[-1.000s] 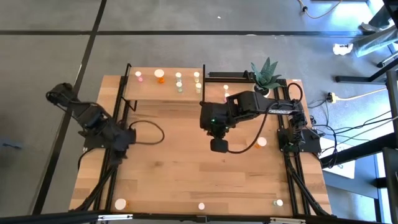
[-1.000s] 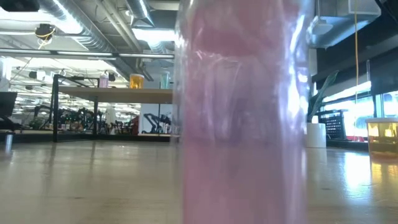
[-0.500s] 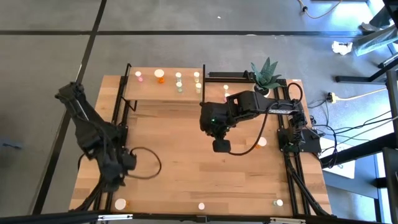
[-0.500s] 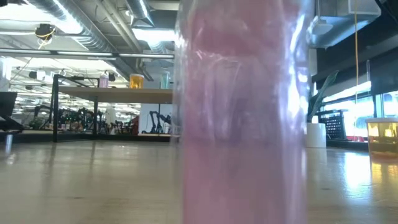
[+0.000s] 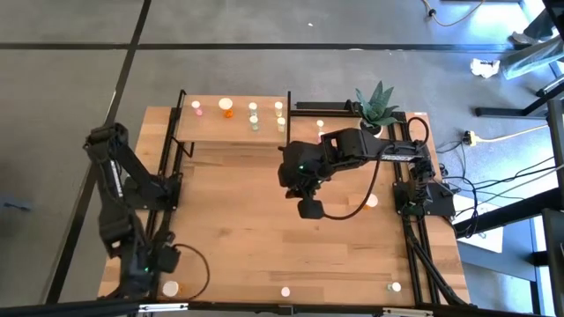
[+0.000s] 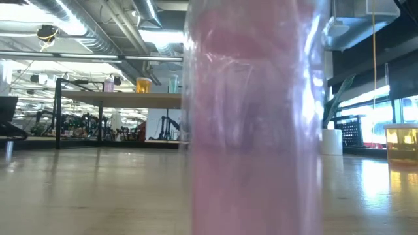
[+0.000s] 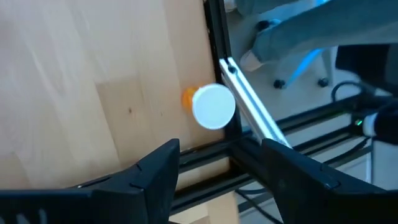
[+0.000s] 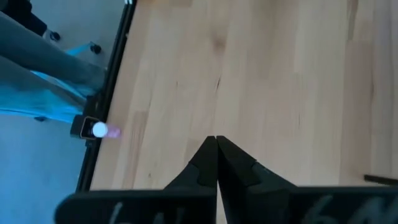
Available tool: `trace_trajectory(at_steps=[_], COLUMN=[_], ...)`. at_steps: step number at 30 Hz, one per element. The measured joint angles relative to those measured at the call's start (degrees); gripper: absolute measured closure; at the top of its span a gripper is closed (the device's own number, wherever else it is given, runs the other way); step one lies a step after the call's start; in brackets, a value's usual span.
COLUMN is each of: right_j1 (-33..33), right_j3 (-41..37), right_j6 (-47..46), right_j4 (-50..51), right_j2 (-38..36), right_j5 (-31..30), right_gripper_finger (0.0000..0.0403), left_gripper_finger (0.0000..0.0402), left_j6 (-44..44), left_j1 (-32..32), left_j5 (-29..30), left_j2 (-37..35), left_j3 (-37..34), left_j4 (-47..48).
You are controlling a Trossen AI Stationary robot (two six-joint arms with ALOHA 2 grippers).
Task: Pick and place medicine bottles onto shelf by color
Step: Put the bottom orange pill bottle on the shelf aligned with the other orange pill bottle
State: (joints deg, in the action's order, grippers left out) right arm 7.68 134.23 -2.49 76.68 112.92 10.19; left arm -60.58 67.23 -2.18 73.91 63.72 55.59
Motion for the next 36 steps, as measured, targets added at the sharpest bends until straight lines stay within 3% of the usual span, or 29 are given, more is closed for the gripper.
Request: trace_trajectory(at_steps=[6,21,36], right_j1=[0.0,0.0,0.0], right_j3=[0.0,0.0,0.0], right_j6=[0.0,0.0,-0.1], right_j4=[-2.8,-7.2,-7.5], right_j2=[0.0,0.0,0.0], right_j5=[0.0,0.0,0.0], right_gripper_finger=[0.0399,0.0399,0.0399], left_gripper_finger=[0.0184,0.0184,0.0184], left_j6=[-2.3,-4.0,-9.9], left_j1=[3.4,3.7,3.6], left_j5=[4.3,13.7,14.9], left_j2=[1.4,1.9,1.9], left_j3=[0.0,0.0,0.0], left_j4=[0.0,0.1,1.4])
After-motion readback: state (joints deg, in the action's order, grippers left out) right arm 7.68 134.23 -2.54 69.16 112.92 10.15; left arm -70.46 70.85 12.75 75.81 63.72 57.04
